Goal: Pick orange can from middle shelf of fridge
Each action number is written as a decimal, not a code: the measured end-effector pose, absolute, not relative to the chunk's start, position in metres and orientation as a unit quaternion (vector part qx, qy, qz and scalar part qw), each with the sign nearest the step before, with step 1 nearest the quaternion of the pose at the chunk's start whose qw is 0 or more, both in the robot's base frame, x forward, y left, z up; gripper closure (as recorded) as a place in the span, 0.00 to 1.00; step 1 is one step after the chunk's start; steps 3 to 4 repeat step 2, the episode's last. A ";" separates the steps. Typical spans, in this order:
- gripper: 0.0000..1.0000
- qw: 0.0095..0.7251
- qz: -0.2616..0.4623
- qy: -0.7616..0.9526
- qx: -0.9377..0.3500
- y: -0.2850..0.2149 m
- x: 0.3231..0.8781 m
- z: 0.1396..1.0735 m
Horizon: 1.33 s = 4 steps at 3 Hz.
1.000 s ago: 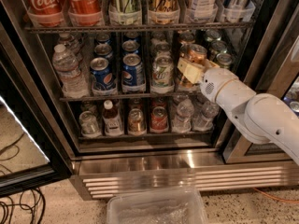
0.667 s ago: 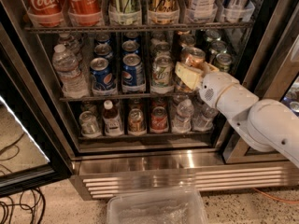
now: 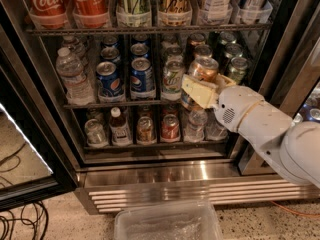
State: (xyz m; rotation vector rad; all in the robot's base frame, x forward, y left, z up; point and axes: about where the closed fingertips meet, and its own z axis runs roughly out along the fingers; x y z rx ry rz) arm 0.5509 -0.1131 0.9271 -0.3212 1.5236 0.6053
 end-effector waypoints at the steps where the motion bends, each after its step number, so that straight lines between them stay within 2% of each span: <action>1: 1.00 0.654 0.317 0.671 -0.146 -0.094 0.532 0.932; 4: 1.00 0.653 0.320 0.671 -0.148 -0.092 0.531 0.933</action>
Offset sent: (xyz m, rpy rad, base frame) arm -0.0170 0.0168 0.0048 0.0535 0.0254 0.0725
